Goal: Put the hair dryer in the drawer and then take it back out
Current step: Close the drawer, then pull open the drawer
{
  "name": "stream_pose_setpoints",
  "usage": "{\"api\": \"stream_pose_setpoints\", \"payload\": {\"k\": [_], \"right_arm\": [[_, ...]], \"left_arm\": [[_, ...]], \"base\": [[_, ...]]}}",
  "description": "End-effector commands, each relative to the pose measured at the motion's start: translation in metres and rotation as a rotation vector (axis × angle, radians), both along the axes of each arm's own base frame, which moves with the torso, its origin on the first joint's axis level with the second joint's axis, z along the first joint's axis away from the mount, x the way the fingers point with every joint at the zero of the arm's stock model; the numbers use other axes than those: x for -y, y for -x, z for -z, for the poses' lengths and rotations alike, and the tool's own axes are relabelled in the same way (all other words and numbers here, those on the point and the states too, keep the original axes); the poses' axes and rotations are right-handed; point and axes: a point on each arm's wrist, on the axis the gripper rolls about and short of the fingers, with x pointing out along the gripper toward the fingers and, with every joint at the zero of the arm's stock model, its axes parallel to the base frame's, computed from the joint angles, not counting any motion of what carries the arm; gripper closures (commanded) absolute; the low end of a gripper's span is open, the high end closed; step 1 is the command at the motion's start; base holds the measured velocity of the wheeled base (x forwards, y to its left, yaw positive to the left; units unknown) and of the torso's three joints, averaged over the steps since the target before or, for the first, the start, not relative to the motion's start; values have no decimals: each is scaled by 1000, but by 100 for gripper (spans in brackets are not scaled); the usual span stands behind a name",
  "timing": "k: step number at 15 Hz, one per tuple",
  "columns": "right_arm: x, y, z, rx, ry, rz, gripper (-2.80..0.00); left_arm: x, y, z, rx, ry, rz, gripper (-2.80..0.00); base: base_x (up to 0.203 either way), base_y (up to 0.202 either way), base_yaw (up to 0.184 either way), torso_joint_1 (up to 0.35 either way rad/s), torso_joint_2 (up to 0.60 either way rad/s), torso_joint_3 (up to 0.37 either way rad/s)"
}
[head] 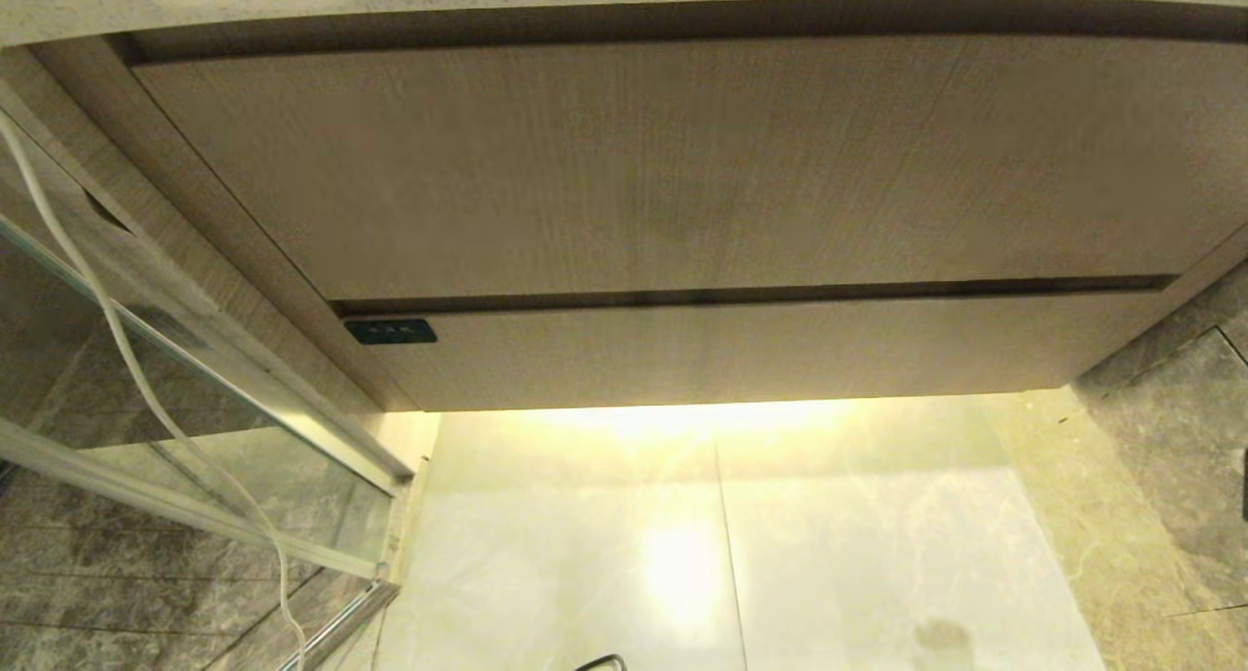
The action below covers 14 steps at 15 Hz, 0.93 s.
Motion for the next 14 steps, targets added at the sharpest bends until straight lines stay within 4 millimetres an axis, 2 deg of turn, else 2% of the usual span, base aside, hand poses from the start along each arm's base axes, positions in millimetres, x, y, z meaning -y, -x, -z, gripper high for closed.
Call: {"api": "stream_pose_setpoints", "payload": {"k": [1, 7, 10, 14], "right_arm": [[-26, 63, 4, 88, 18, -39, 0], [-50, 130, 73, 213, -10, -163, 0], [-54, 149, 90, 285, -27, -303, 0], [-54, 170, 100, 487, -17, -363, 0]], "left_arm": [[0, 0, 1, -4, 0, -1, 0], [0, 0, 0, -1, 0, -1, 0], [0, 0, 0, -2, 0, -1, 0], [0, 0, 0, -2, 0, -1, 0]], "base": [[0, 0, 0, 0, 0, 0], [0, 0, 0, 0, 0, 0], [0, 0, 0, 0, 0, 0], [0, 0, 0, 0, 0, 0]]}}
